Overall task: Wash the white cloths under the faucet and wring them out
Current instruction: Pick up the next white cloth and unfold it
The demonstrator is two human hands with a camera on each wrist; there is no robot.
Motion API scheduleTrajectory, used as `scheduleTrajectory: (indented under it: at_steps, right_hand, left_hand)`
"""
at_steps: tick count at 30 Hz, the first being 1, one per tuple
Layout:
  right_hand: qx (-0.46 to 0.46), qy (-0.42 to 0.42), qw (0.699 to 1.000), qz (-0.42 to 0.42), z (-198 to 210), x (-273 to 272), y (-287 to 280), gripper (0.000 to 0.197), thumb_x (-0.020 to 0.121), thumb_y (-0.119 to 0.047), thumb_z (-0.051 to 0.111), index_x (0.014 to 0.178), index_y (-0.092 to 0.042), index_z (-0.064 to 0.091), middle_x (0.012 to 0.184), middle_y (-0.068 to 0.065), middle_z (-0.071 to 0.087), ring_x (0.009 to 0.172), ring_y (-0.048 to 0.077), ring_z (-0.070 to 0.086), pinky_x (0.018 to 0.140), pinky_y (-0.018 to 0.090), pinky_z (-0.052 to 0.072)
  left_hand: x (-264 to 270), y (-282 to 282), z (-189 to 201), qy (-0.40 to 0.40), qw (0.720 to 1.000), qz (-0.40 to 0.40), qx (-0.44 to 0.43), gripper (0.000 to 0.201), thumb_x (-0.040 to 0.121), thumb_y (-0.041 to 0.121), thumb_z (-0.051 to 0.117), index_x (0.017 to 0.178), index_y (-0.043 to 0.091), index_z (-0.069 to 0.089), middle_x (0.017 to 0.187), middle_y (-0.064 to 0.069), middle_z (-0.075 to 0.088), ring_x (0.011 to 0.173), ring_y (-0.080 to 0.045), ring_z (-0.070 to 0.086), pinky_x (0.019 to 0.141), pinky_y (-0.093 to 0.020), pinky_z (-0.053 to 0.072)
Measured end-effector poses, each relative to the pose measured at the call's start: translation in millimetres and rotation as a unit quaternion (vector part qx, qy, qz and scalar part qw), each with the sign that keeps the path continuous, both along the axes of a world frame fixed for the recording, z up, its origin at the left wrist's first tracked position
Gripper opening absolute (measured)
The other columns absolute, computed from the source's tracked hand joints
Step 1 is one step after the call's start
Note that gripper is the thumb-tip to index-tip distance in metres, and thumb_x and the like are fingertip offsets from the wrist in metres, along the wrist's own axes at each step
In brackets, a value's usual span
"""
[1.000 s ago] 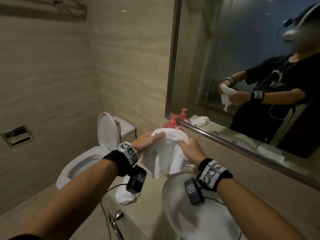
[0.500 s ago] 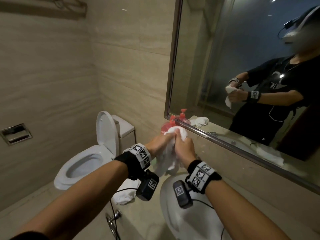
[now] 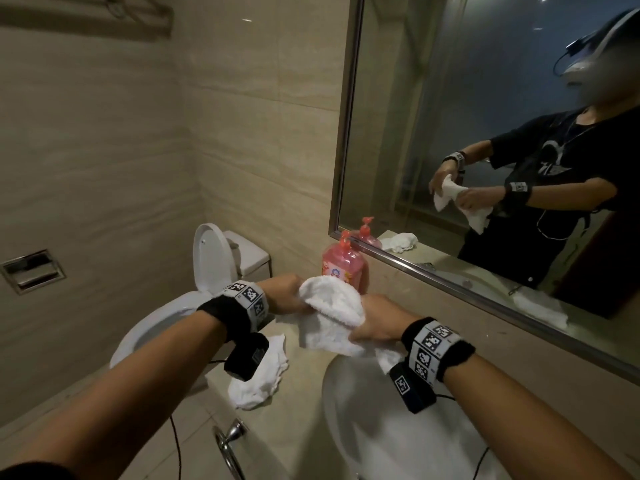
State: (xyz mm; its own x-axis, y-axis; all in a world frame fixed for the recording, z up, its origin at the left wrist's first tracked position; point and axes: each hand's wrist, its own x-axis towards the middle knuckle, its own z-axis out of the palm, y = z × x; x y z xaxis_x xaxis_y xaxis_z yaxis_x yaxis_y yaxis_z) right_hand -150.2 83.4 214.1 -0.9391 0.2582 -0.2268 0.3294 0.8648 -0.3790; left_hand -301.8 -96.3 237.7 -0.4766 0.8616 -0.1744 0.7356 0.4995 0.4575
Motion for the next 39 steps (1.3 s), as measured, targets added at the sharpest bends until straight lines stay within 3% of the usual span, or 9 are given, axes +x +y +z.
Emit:
scheduleTrajectory:
  at_steps: [4,7,12,15,20,25,27,33,39]
  right_hand:
    - [-0.29,0.028,0.952,-0.09,-12.1,9.1,24.5,0.031,0.083,-0.018,0.079,0.113,-0.014,0.07,0.099,0.006,0.078,0.087,0.021,0.076,0.069,0.028,0.06]
    - [-0.383,0.09,0.901,-0.183,-19.2,6.8,21.8,0.031,0.086,-0.016,0.074,0.116,-0.008,0.068,0.103,0.013,0.077,0.095,0.032,0.075,0.086,0.051,0.061]
    - [-0.331,0.271,0.854,-0.297,-19.1,-16.2,-16.0,0.039,0.085,-0.034,0.074,0.116,-0.014,0.062,0.098,0.008,0.074,0.081,0.026,0.075,0.067,0.045,0.063]
    - [-0.403,0.31,0.822,-0.258,-17.2,-34.0,-54.7,0.044,0.091,-0.051,0.067,0.121,-0.019,0.06,0.094,0.002,0.076,0.072,0.016,0.076,0.055,0.03,0.06]
    - [-0.33,0.338,0.81,-0.347,-6.2,-56.0,-44.9,0.052,0.1,-0.051,0.054,0.134,-0.012,0.054,0.125,0.016,0.063,0.104,0.027,0.07,0.085,0.041,0.062]
    - [-0.35,0.332,0.818,-0.312,-25.5,-58.4,-66.7,0.054,0.091,-0.069,0.051,0.113,-0.02,0.06,0.093,0.002,0.075,0.072,0.011,0.075,0.057,0.026,0.061]
    - [-0.319,0.33,0.823,-0.335,-27.3,-63.2,-58.5,0.055,0.097,-0.061,0.05,0.123,-0.014,0.061,0.102,0.006,0.074,0.081,0.017,0.075,0.067,0.034,0.063]
    - [-0.281,0.302,0.834,-0.367,-68.3,-60.9,-55.2,0.057,0.099,-0.063,0.046,0.098,-0.01,0.068,0.069,-0.004,0.069,0.052,-0.002,0.065,0.041,0.01,0.042]
    - [-0.236,0.184,0.927,-0.224,-101.5,-1.3,-1.2,0.023,0.098,-0.028,0.064,0.114,-0.013,0.071,0.104,0.001,0.075,0.1,0.018,0.071,0.09,0.037,0.056]
  left_hand:
    - [-14.0,-9.8,-3.3,-0.202,0.972,0.067,0.094,0.032,0.089,0.028,0.071,0.116,0.009,0.068,0.113,-0.007,0.072,0.1,-0.022,0.07,0.092,-0.034,0.055]
    - [-11.2,-6.0,-7.7,-0.318,0.928,0.104,0.163,0.038,0.085,0.031,0.074,0.119,0.014,0.067,0.112,-0.003,0.074,0.095,-0.017,0.072,0.079,-0.025,0.057]
    - [5.1,18.7,-12.3,-0.248,0.928,0.191,0.201,0.061,0.087,0.069,0.052,0.103,0.015,0.074,0.097,-0.004,0.074,0.085,-0.017,0.071,0.069,-0.026,0.053]
    - [17.9,38.3,-12.5,-0.337,0.88,0.217,0.256,0.066,0.098,0.062,0.037,0.115,0.007,0.068,0.101,-0.01,0.07,0.09,-0.02,0.068,0.073,-0.028,0.054]
    - [28.7,43.9,-10.3,-0.413,0.859,0.197,0.229,0.058,0.099,0.056,0.04,0.112,0.006,0.065,0.105,-0.016,0.07,0.079,-0.021,0.068,0.058,-0.025,0.053]
    - [15.5,38.0,-17.4,-0.421,0.846,0.193,0.262,0.046,0.102,0.046,0.04,0.101,0.008,0.065,0.087,-0.008,0.069,0.06,-0.009,0.068,0.048,-0.017,0.049]
    - [16.0,36.2,-27.4,-0.451,0.835,0.161,0.272,0.042,0.101,0.047,0.04,0.098,0.012,0.064,0.08,-0.001,0.072,0.062,-0.008,0.069,0.051,-0.018,0.052]
    - [11.3,40.1,-53.6,-0.428,0.859,0.154,0.234,0.043,0.098,0.052,0.044,0.1,0.015,0.067,0.082,-0.001,0.073,0.064,-0.009,0.07,0.055,-0.022,0.054]
    - [13.0,45.2,-100.8,-0.222,0.975,-0.007,-0.021,0.058,0.098,0.064,0.031,0.085,0.018,0.063,0.086,-0.003,0.065,0.066,-0.012,0.059,0.068,-0.025,0.047]
